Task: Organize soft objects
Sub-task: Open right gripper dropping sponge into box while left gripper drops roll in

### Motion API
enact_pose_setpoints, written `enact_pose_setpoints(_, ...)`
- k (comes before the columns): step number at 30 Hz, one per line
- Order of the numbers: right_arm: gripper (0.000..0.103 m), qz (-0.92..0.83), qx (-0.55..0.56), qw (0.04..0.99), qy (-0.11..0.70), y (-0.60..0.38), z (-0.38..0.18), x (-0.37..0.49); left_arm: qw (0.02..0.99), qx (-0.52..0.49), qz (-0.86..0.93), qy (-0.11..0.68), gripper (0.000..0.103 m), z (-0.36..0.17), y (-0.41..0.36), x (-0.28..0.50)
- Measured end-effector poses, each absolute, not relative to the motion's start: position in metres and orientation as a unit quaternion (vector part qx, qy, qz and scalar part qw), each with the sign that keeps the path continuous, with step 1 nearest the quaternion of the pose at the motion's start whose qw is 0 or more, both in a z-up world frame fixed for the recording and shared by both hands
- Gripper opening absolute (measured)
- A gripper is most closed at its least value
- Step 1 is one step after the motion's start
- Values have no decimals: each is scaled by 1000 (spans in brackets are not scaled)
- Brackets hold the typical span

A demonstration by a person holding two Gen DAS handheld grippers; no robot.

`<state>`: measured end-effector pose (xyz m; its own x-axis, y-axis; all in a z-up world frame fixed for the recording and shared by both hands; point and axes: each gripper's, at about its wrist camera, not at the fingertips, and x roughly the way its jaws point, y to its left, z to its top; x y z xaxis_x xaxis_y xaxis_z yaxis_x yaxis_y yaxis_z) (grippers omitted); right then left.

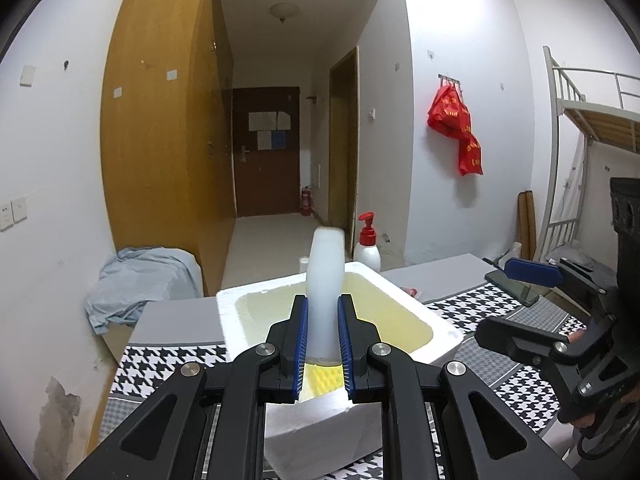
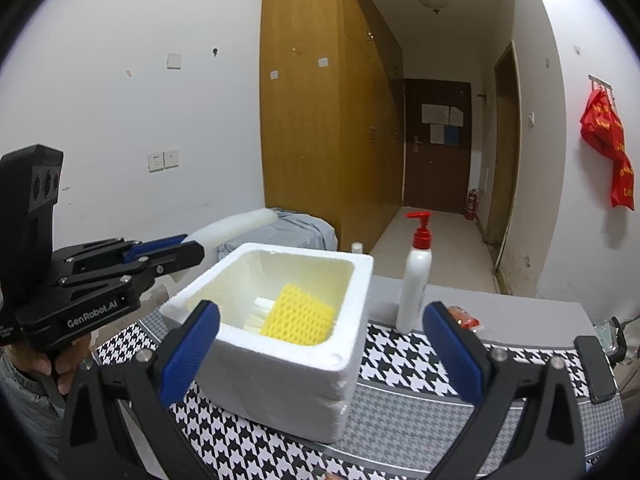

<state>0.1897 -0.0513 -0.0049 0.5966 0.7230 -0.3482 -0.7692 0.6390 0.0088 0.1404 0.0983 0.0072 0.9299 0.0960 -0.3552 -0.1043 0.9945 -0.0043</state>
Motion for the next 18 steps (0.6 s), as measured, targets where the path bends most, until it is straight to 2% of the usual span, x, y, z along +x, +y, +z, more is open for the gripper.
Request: enact_pose_setpoints(18,103,389,-46,902,181,-82,-19,206,972,-15,54,228,16,-6,86,190)
